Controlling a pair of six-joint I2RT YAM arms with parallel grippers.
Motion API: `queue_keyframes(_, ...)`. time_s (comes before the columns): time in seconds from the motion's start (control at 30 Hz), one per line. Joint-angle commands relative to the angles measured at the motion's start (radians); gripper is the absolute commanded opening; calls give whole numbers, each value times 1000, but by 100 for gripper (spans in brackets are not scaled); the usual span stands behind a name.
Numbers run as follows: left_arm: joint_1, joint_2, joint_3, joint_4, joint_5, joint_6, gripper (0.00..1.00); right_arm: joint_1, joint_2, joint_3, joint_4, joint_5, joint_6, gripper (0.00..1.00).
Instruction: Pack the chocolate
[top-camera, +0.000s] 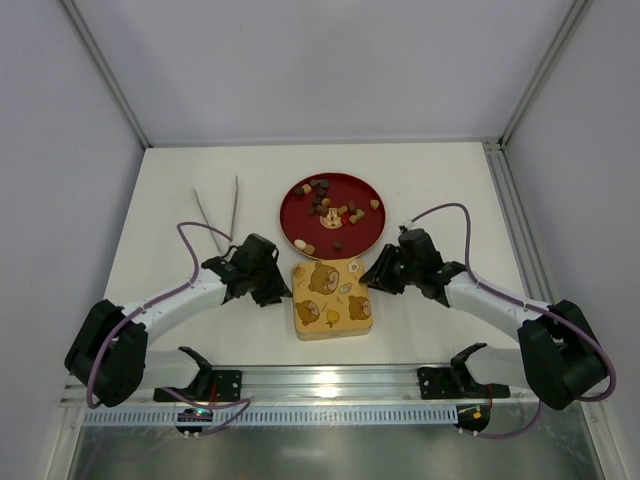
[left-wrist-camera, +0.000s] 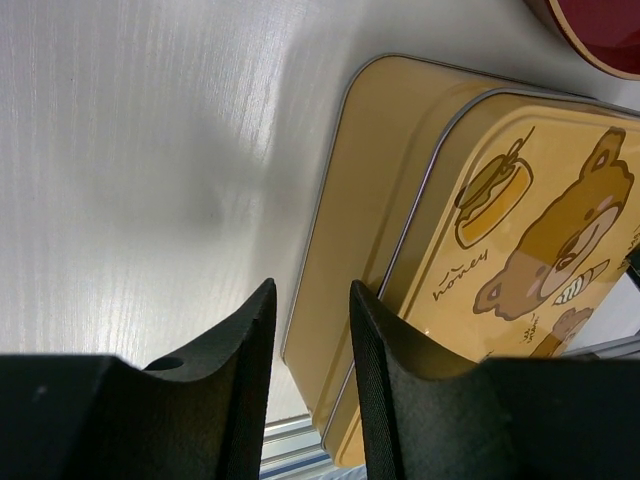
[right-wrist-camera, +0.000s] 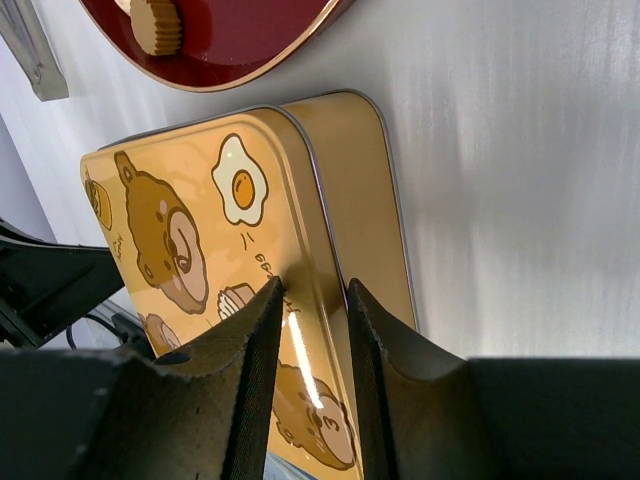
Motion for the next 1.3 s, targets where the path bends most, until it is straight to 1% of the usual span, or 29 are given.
queue_keyframes(0.0, -5, 5, 13, 34, 16, -5, 36, 12, 6, 51, -13, 38, 2, 35)
queue_keyframes(0.13, -7, -5, 19, 9, -13, 14, 40, 14, 4, 56, -20, 52, -4, 38)
queue_keyframes(0.27, 3, -19, 39, -29, -36, 36, 42, 14, 0, 58, -26, 61, -20, 39)
queue_keyframes(0.47, 47, -31, 42, -58, -30, 56, 46, 25, -7, 74, -53, 92, -33, 39)
queue_keyframes(0.53, 68, -48, 40, -66, -30, 62, 48, 26, -7, 79, -56, 95, -40, 41)
queue_keyframes(0.63, 111, -74, 42, -80, -13, 88, 49, 26, -5, 82, -61, 98, -47, 41)
queue_keyframes(0.7, 121, -96, 51, -86, -3, 109, 50, 28, -5, 82, -62, 101, -52, 42)
queue_keyframes(0.73, 122, -113, 54, -84, 2, 116, 54, 28, -7, 84, -61, 102, -55, 41)
queue_keyframes(0.87, 119, -139, 60, -46, 71, 143, 60, 34, -5, 84, -62, 109, -63, 42)
queue_keyframes(1.03, 98, -127, 40, 3, 119, 140, 61, 51, -8, 84, -61, 118, -73, 45)
queue_keyframes(1.27, 64, -71, 14, 80, 125, 130, 64, 66, -14, 84, -70, 135, -84, 46)
